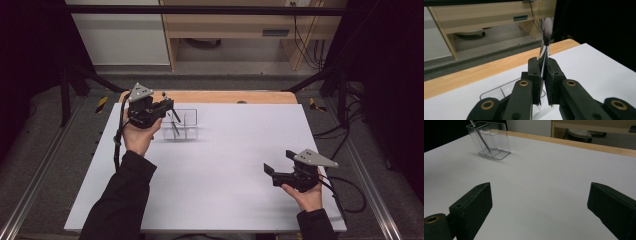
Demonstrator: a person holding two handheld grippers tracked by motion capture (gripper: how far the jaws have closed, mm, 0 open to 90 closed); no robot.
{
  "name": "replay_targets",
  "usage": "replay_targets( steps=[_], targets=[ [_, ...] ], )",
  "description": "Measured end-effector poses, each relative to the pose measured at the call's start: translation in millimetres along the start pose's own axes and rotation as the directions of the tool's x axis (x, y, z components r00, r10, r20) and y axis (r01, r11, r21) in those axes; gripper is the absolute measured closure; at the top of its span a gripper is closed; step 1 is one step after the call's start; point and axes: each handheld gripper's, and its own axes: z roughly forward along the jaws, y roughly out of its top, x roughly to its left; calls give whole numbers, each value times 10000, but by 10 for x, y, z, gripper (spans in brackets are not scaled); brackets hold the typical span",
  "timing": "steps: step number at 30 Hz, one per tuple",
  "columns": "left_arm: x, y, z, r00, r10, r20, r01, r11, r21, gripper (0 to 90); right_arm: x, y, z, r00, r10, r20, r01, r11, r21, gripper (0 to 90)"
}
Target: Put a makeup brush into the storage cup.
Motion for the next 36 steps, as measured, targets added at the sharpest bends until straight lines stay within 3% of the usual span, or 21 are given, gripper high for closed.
replay_targets(
  steps=[16, 36],
  targets=[
    [33, -24, 215, 9995, 201, -251, -196, 9996, 215, 839, 14, -9, 28, 9999, -40, -96, 40, 10000, 82, 63],
    [107, -142, 428, 9950, 491, -871, -428, 9965, 724, 839, 24, -11, 41, 9998, -91, -149, 93, 9999, 126, 64]
  ],
)
